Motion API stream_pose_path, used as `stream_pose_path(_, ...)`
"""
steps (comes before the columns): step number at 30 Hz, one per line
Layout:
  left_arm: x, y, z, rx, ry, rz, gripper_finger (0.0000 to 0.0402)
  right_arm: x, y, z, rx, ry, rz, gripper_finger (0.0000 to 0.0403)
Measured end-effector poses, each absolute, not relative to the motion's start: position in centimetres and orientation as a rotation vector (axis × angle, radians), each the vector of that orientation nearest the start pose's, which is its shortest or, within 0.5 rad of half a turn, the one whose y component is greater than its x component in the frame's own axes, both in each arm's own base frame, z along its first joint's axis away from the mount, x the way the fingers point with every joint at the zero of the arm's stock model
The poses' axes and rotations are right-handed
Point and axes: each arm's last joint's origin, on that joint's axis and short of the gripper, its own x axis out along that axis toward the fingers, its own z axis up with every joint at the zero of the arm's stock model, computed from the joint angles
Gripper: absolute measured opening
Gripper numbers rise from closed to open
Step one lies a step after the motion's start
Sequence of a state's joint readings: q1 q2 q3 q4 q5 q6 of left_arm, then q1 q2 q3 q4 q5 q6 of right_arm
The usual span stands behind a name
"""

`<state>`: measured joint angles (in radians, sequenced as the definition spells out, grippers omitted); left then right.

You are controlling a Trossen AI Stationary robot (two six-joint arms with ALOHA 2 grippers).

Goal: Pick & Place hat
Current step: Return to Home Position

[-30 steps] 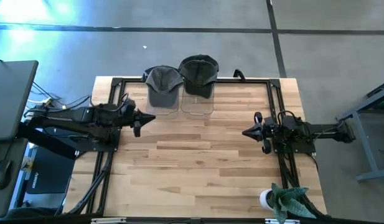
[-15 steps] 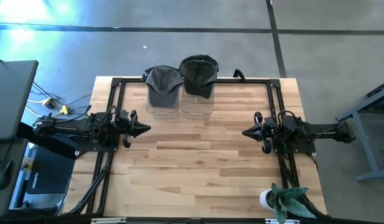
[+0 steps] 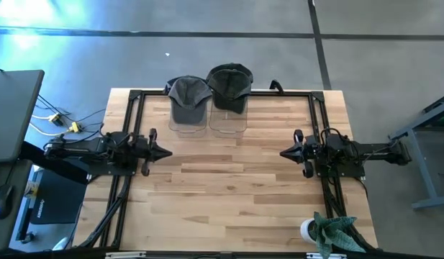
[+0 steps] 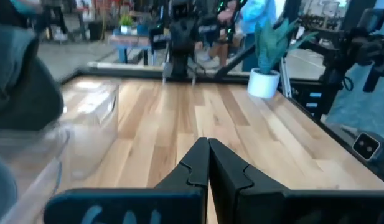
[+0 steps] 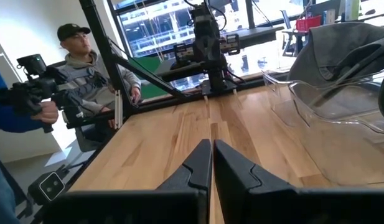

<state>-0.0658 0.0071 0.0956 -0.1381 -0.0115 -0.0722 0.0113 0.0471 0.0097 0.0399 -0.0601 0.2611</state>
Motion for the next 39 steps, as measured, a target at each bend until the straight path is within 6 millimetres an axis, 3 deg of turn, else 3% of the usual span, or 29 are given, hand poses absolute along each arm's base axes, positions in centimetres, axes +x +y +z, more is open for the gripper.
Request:
stream_pose_path(7, 9.1, -0.4, 17.9, 0.004, 0.085, -0.006, 0.0000, 10.0, 0.3, 16.7, 0.261, 0.006, 0.071, 0.0012)
stream_pose_path(12, 8.9, -0.2, 17.4, -0.064, 0.152, 0.090, 0.0000, 10.0, 0.3, 16.7, 0.261, 0.006, 0.071, 0.0012)
stream_pose_path(18, 9.2, -0.7, 17.8, -0.050, 0.061, -0.097, 0.0000, 10.0, 0.3, 16.7, 0.261, 0.006, 0.071, 0.0012)
stream_pose_path(24, 9.5, -0.7, 17.2, -0.034, 0.057, -0.083, 0.0000, 10.0, 0.3, 16.7, 0.261, 0.006, 0.071, 0.0012)
stream_pose_path(29, 9.7, -0.6, 17.0, 0.105, 0.082, -0.062, 0.0000, 10.0, 0.3, 16.7, 0.261, 0.006, 0.071, 0.0012)
stream_pose_path(39, 9.7, -0.6, 16.9, 0.105, 0.089, -0.063, 0.0000, 10.0, 0.3, 16.7, 0.261, 0.006, 0.071, 0.0012)
